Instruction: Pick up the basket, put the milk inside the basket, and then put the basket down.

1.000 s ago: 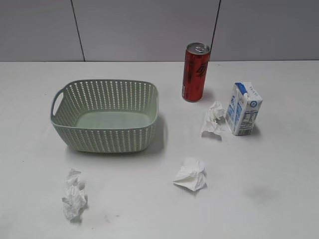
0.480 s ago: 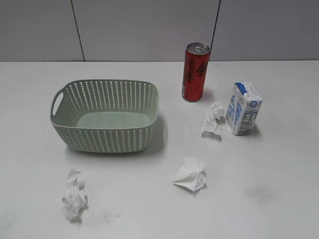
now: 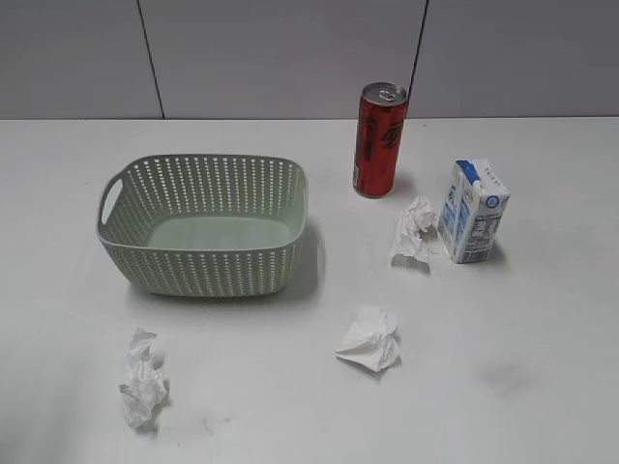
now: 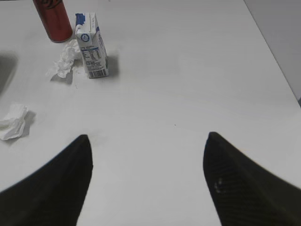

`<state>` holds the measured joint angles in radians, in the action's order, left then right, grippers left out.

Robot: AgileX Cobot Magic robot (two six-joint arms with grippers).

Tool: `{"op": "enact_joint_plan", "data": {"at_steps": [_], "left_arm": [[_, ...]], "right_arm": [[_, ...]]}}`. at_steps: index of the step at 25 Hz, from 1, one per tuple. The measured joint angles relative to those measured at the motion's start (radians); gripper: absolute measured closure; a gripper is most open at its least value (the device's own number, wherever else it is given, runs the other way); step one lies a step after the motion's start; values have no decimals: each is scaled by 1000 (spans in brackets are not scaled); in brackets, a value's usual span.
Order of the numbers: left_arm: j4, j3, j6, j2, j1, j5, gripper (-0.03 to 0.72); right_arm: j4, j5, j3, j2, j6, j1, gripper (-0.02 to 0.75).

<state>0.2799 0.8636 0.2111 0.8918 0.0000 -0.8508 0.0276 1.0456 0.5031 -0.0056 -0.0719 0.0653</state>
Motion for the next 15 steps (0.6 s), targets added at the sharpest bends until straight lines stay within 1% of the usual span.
{"op": "enact_joint_plan", "data": {"at_steps": [3,5,8,11,15], "left_arm": [[47,139,23,181,-11,-15,66],[55,223,27,291,-38,-34,69],[56,331,28,439,-97,-56,71],[49,394,30,573,-148,-62,70],[46,435,30,719,-174,-58,73]], "right_arm": [[0,0,0,0,0,0,186],[0,0,0,0,0,0,186],[0,0,0,0,0,0,186],[0,0,0,0,0,0,186],[0,0,0,0,0,0,186]]}}
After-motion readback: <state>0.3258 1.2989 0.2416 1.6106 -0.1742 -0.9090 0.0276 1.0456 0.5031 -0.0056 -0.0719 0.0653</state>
